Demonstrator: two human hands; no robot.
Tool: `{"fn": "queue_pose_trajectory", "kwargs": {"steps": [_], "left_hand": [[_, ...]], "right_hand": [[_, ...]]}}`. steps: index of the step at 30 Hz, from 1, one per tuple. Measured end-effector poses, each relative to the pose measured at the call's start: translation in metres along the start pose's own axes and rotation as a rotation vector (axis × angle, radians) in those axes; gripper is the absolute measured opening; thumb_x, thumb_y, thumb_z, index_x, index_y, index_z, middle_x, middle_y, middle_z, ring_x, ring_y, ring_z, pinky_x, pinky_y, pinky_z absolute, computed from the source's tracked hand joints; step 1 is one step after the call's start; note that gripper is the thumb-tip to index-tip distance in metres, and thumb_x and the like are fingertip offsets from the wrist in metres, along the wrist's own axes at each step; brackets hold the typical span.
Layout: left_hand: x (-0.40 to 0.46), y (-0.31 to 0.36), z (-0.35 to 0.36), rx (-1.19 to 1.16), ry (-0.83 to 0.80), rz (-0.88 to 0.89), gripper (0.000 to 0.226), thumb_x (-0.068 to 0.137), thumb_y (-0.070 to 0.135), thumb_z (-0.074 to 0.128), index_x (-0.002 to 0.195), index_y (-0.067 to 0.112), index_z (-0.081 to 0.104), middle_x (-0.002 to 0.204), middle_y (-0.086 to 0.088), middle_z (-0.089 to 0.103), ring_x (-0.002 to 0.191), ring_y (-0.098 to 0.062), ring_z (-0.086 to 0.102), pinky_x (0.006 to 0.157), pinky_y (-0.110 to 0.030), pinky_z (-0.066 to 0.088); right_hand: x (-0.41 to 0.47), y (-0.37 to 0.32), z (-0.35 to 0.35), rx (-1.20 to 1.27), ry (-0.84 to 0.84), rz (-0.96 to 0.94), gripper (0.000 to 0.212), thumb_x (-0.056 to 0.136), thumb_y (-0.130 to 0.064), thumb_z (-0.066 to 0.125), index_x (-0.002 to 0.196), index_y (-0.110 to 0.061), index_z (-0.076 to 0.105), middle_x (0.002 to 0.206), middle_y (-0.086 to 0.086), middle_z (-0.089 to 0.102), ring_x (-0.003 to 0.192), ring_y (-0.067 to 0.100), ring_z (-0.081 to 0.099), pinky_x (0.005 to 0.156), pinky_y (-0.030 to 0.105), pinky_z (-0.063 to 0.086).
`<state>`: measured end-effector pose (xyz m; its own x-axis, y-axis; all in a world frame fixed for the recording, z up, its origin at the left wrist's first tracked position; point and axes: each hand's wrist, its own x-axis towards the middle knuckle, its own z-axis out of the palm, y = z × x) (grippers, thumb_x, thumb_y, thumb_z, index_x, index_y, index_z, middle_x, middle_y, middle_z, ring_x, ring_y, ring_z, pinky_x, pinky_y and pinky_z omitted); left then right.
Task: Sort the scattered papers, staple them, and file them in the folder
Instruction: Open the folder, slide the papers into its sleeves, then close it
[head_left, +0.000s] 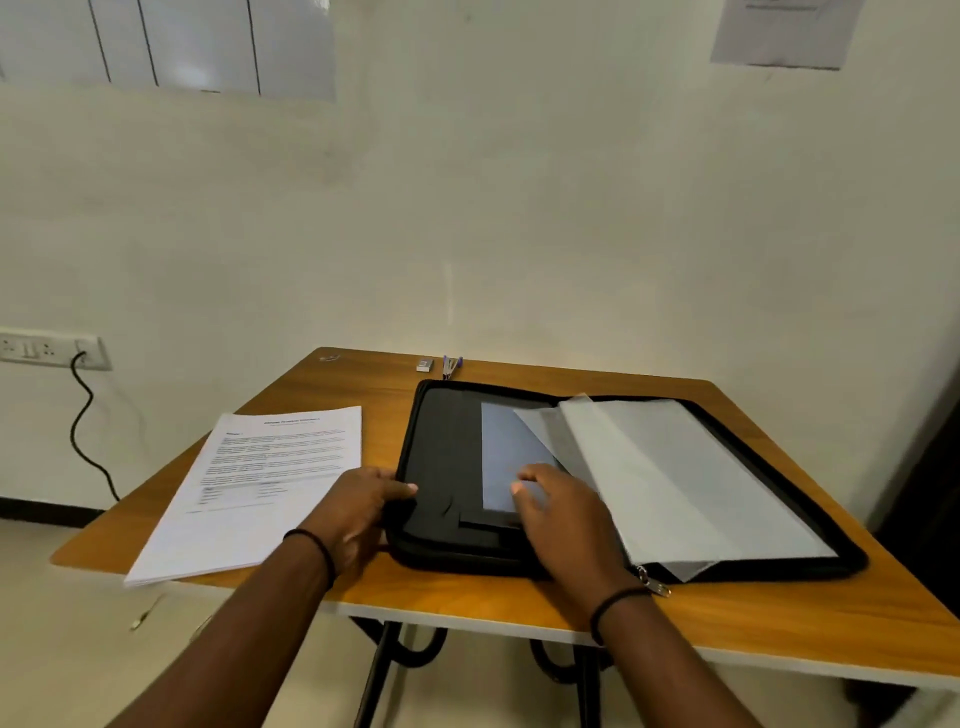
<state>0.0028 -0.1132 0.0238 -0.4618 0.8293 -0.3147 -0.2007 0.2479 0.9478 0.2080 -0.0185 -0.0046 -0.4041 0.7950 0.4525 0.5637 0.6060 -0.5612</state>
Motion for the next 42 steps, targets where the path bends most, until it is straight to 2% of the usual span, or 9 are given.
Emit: {"fn": "queue_pose_trajectory", "kwargs": {"steps": [5, 12, 17, 21, 23, 28, 32, 37, 42], "left_hand": [[0.009, -0.006, 0.001, 0.023, 0.044, 0.017, 0.018, 0.095, -0.001, 0.055, 0.112, 0.000, 0.063, 0.106, -0.024, 0.071, 0.096, -0.041, 0.070, 0.089, -0.056, 0.056], [0.014, -0.008, 0.000, 0.039, 0.046, 0.018, 0.017, 0.095, -0.002, 0.055, 0.111, 0.000, 0.063, 0.106, -0.024, 0.070, 0.098, -0.042, 0.069, 0.090, -0.055, 0.056], [0.020, -0.012, -0.002, 0.098, 0.062, 0.023, 0.017, 0.095, 0.000, 0.057, 0.109, 0.001, 0.065, 0.105, -0.022, 0.072, 0.098, -0.041, 0.070, 0.091, -0.056, 0.055], [0.029, -0.012, -0.004, 0.156, 0.103, 0.019, 0.017, 0.095, 0.000, 0.057, 0.109, 0.001, 0.064, 0.107, -0.022, 0.070, 0.099, -0.042, 0.068, 0.092, -0.055, 0.055], [0.035, -0.010, 0.001, 0.228, 0.140, 0.043, 0.015, 0.095, 0.000, 0.056, 0.107, 0.000, 0.064, 0.106, -0.023, 0.068, 0.097, -0.040, 0.067, 0.084, -0.050, 0.058], [0.043, -0.009, 0.008, 0.577, 0.346, 0.143, 0.029, 0.094, 0.007, 0.058, 0.123, 0.008, 0.056, 0.099, -0.012, 0.062, 0.089, -0.031, 0.063, 0.074, -0.041, 0.054], [0.042, -0.010, 0.015, 0.793, 0.429, 0.169, 0.038, 0.095, 0.009, 0.055, 0.133, 0.008, 0.047, 0.107, -0.019, 0.061, 0.093, -0.034, 0.061, 0.080, -0.043, 0.052], [0.033, -0.007, 0.029, 1.281, 0.620, 0.320, 0.045, 0.092, 0.025, 0.060, 0.135, 0.013, 0.050, 0.126, -0.022, 0.053, 0.114, -0.041, 0.051, 0.092, -0.049, 0.045], [0.046, -0.017, 0.058, 1.401, 0.297, 0.548, 0.063, 0.095, 0.058, 0.047, 0.151, 0.032, 0.034, 0.155, -0.007, 0.036, 0.145, -0.030, 0.028, 0.112, -0.050, 0.032]], "right_hand": [[0.006, 0.039, -0.022, -0.261, -0.232, 0.023, 0.040, 0.103, -0.045, 0.040, 0.134, -0.026, 0.056, 0.135, 0.000, 0.060, 0.121, 0.018, 0.056, 0.104, 0.032, 0.044], [0.042, 0.097, -0.066, -0.655, -0.475, 0.243, 0.048, 0.103, -0.054, 0.020, 0.150, -0.045, 0.025, 0.161, -0.002, 0.026, 0.148, 0.029, 0.022, 0.117, 0.059, 0.011], [0.055, 0.136, -0.097, -0.821, -0.407, 0.422, 0.053, 0.100, -0.058, 0.023, 0.149, -0.039, 0.033, 0.161, 0.000, 0.023, 0.147, 0.036, 0.019, 0.113, 0.070, 0.006], [0.056, 0.155, -0.115, -0.907, -0.142, 0.625, 0.055, 0.101, -0.047, 0.029, 0.151, -0.028, 0.034, 0.164, 0.012, 0.010, 0.149, 0.040, 0.005, 0.111, 0.072, -0.002], [0.056, 0.157, -0.116, -0.943, -0.013, 0.556, 0.057, 0.097, -0.028, 0.038, 0.153, -0.021, 0.029, 0.164, 0.016, 0.008, 0.150, 0.039, 0.003, 0.114, 0.068, -0.001], [0.045, 0.135, -0.069, -0.734, 0.175, -0.177, 0.075, 0.069, 0.020, 0.059, 0.133, -0.019, 0.061, 0.147, 0.019, 0.047, 0.139, 0.038, 0.041, 0.118, 0.051, 0.026], [0.046, 0.119, -0.050, -0.432, -0.195, -0.186, 0.036, 0.098, -0.015, 0.053, 0.131, -0.026, 0.064, 0.146, 0.003, 0.052, 0.139, 0.023, 0.044, 0.115, 0.033, 0.029], [0.060, 0.133, -0.068, -0.487, -0.317, 0.166, 0.052, 0.102, -0.052, 0.033, 0.148, -0.028, 0.038, 0.155, 0.005, 0.037, 0.142, 0.026, 0.033, 0.115, 0.046, 0.022], [0.058, 0.162, -0.083, -0.513, -0.360, 0.396, 0.053, 0.100, -0.061, 0.021, 0.147, -0.040, 0.033, 0.160, 0.000, 0.027, 0.149, 0.031, 0.018, 0.113, 0.067, 0.008]]}}
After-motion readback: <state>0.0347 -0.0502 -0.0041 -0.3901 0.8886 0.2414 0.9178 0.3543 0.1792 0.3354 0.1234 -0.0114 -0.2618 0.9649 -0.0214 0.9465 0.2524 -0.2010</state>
